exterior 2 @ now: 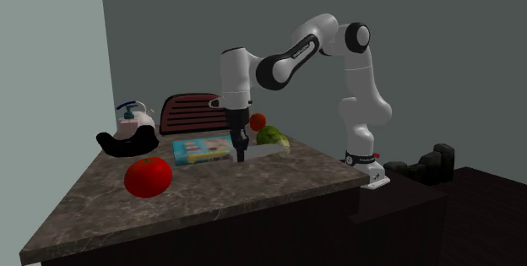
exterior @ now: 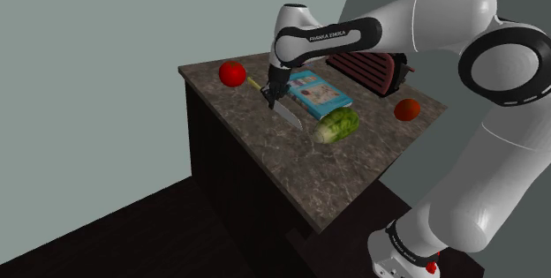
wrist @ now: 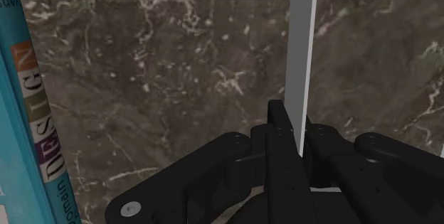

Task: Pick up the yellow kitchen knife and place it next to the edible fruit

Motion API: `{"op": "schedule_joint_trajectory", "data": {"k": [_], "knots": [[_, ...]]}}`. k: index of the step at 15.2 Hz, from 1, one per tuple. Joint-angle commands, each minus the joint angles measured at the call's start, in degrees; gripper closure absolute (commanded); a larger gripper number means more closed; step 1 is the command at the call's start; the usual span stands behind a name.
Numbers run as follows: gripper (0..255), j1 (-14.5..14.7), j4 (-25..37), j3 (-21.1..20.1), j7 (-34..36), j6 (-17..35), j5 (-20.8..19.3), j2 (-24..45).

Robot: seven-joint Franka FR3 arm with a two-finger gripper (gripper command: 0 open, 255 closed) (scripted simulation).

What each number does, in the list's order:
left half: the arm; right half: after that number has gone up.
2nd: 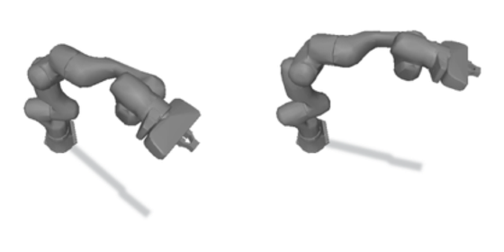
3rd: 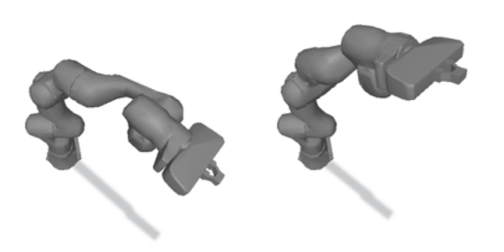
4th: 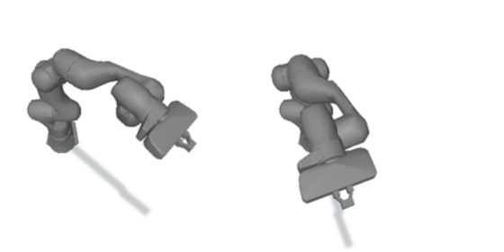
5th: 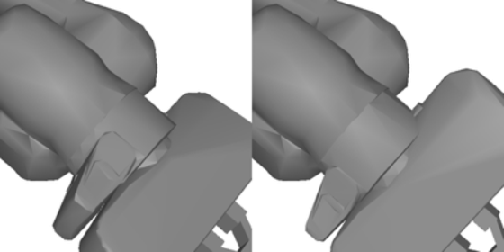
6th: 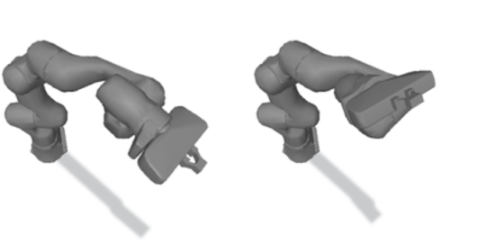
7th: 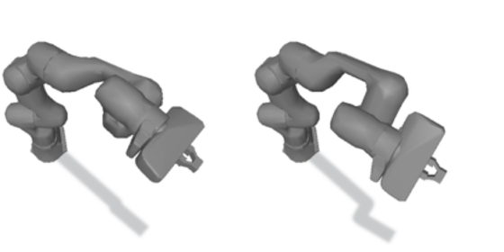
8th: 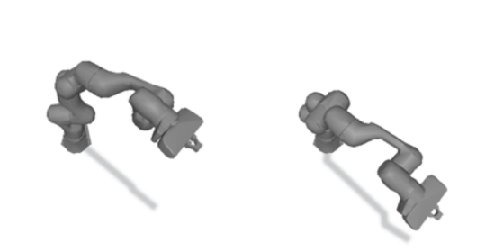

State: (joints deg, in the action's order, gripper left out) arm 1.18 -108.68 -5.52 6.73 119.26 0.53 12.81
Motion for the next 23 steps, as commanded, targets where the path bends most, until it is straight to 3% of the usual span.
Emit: {"op": "schedule_joint_trajectory", "data": {"k": [1, 23], "knots": [[255, -0.06, 0.93, 0.01, -0.08, -1.48, 0.04, -0.52], [255, -0.13, 13.14, -0.06, 0.05, -17.3, 0.33, -4.15]]}}
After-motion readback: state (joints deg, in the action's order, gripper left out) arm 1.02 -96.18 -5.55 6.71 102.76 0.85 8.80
